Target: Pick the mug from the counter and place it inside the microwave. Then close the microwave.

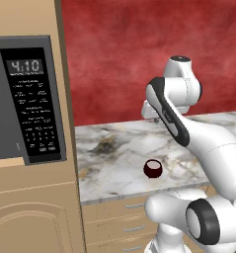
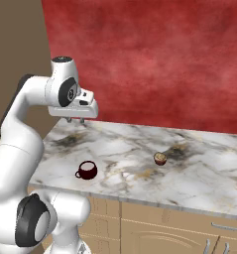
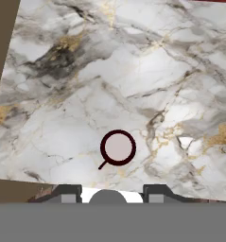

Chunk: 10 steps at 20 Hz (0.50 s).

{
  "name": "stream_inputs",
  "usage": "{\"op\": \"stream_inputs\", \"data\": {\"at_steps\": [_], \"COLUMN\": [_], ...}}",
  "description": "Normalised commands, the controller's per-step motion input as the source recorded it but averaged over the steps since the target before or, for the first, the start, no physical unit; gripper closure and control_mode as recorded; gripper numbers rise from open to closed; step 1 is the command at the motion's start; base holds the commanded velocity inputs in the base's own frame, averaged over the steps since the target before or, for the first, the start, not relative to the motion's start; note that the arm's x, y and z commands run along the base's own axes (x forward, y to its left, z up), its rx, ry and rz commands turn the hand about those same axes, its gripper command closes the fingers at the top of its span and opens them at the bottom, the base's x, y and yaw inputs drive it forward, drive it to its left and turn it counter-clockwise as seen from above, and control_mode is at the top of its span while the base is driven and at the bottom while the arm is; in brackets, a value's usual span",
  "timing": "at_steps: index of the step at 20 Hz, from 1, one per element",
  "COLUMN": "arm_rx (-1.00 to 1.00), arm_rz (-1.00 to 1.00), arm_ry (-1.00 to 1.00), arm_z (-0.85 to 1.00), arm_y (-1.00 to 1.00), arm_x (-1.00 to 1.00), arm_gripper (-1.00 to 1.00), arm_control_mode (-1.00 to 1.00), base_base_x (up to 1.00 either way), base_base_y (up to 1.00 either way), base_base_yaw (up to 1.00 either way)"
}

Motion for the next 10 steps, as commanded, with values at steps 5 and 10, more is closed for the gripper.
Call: {"op": "stream_inputs", "data": {"at_steps": [5,10], "arm_rx": [0.0,-0.02], "arm_rz": [0.0,-0.08], "arm_ry": [0.01,0.07], "arm_z": [-0.05,-0.18], "arm_y": [0.0,-0.04], "arm_x": [-0.06,-0.15], "arm_gripper": [-1.0,-1.0], "arm_control_mode": [-1.0,-1.0], "base_base_x": [0.0,0.0], "base_base_y": [0.0,0.0], "base_base_yaw": [0.0,0.0]}}
